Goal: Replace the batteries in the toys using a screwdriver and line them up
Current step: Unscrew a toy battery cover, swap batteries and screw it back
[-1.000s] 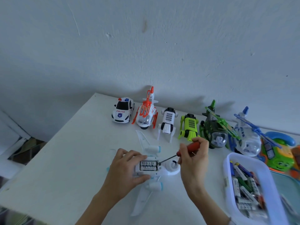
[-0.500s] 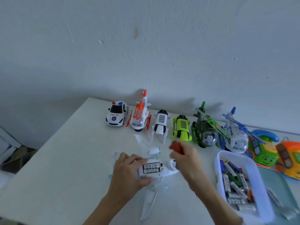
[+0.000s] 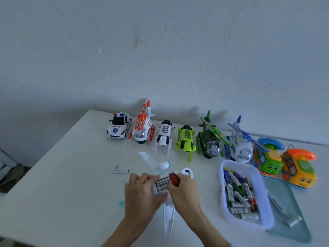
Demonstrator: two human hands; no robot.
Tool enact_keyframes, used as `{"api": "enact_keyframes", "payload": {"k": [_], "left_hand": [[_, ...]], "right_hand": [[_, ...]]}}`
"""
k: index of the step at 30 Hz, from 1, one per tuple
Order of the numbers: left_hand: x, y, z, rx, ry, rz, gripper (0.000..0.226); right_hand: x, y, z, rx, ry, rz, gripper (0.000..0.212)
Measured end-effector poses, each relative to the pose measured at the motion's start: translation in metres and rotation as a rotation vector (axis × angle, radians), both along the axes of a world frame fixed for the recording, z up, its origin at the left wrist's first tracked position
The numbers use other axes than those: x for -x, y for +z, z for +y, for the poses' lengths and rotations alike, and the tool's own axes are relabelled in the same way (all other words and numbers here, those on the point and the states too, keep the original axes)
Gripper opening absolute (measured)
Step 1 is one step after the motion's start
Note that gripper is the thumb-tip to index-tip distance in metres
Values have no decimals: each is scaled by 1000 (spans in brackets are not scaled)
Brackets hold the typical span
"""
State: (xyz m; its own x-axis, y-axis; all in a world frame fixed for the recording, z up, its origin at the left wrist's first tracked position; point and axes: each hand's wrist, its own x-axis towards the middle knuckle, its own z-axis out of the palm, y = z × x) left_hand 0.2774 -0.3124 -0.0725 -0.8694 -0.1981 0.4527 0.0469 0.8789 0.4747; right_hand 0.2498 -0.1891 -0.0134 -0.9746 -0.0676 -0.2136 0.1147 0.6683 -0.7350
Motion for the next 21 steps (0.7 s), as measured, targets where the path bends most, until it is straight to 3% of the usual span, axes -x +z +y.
{"api": "enact_keyframes", "payload": {"k": [5,12,15,19,21], "left_hand": [[-7,-1,21,-35,13,-21,54],[-3,-1,32,-48,-130,-32,60],[0,0,32,-92,-231,-60,72],[1,5,29,-188,-233,-162,99],[1,7,30,-122,-197,-173,106]], "right_hand": [[0,-5,15,181,-116,97,29],[2,18,56,358,-27,108,26],[26,30,111,258,-78,148,28],[52,23,170,25,-75,27,33],[55,12,186,-99,-36,-9,36]]}}
